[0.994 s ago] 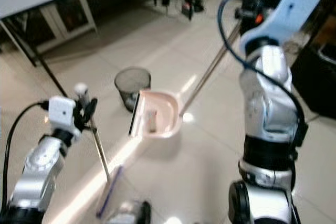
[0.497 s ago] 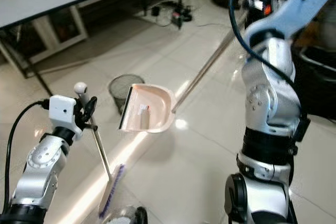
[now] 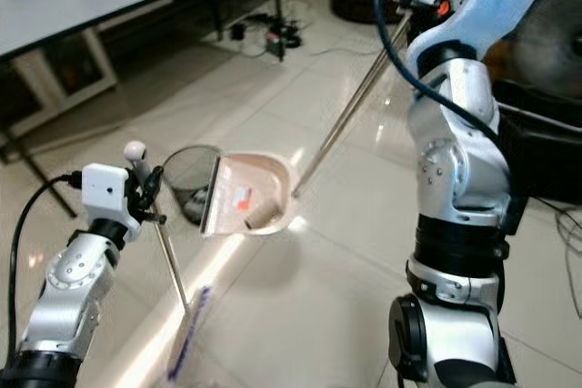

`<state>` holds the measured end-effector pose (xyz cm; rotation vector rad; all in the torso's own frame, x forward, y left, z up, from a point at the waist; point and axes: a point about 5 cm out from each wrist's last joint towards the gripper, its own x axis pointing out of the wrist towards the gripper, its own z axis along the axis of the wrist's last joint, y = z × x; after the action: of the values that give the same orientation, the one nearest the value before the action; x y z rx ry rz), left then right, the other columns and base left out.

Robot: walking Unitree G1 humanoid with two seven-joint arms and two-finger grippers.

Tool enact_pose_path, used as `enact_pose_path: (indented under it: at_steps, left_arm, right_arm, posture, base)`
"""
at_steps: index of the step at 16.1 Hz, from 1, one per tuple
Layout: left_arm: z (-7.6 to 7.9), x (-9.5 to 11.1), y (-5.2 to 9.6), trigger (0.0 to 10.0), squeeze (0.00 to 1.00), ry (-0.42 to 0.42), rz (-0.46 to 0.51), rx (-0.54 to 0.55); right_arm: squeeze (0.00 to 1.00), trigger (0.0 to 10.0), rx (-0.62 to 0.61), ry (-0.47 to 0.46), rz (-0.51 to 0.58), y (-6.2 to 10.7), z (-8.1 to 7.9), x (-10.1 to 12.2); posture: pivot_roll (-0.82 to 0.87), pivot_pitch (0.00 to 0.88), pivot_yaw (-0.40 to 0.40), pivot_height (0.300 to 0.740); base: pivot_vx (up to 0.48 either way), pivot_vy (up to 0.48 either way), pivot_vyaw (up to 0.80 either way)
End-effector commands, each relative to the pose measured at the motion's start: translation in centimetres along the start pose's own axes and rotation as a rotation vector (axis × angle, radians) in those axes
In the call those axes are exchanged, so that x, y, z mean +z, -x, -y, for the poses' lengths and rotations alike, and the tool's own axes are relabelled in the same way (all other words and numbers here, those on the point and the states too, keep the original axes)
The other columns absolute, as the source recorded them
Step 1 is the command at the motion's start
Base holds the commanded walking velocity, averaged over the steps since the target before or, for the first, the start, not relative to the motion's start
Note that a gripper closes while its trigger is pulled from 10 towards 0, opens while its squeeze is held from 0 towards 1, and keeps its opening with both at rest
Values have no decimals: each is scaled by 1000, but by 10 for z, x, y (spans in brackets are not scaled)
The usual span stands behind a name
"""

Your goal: Sweep floor

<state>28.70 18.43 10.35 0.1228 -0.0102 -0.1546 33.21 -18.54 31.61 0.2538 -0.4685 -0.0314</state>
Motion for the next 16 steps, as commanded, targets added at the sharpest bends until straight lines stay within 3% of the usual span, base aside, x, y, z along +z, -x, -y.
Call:
enact_pose_path:
  at_steps: [1, 3, 10, 13, 16]
  left_arm:
    - [-7, 6, 1, 10000, 0, -14, 29, 23]
    - [-7, 7, 2, 10000, 0, -18, 30, 27]
    - [-8, 3, 2, 10000, 0, -36, 16, 20]
    - [-15, 13, -10, 10000, 0, -62, 42, 22]
    - [-22, 10, -9, 10000, 0, -71, 27, 31]
  right_arm:
    - [0, 10000, 17, -11, 50, -3, -5, 11]
    - [0, 10000, 10, -31, 58, -4, -5, 11]
    - [0, 10000, -16, -50, 64, -5, 2, 11]
    - [0, 10000, -17, -46, 69, -9, 3, 12]
    - [0, 10000, -34, -62, 74, -4, 7, 10]
  posture:
    - [23, 15, 42, 740]
    - [23, 15, 41, 740]
    - [31, 15, 39, 740]
    - [33, 34, 41, 740]
    - [40, 33, 52, 740]
  base:
    - [379, 0, 800]
    - [379, 0, 644]
    - [377, 0, 0]
    - [377, 0, 0]
    - [377, 0, 0]
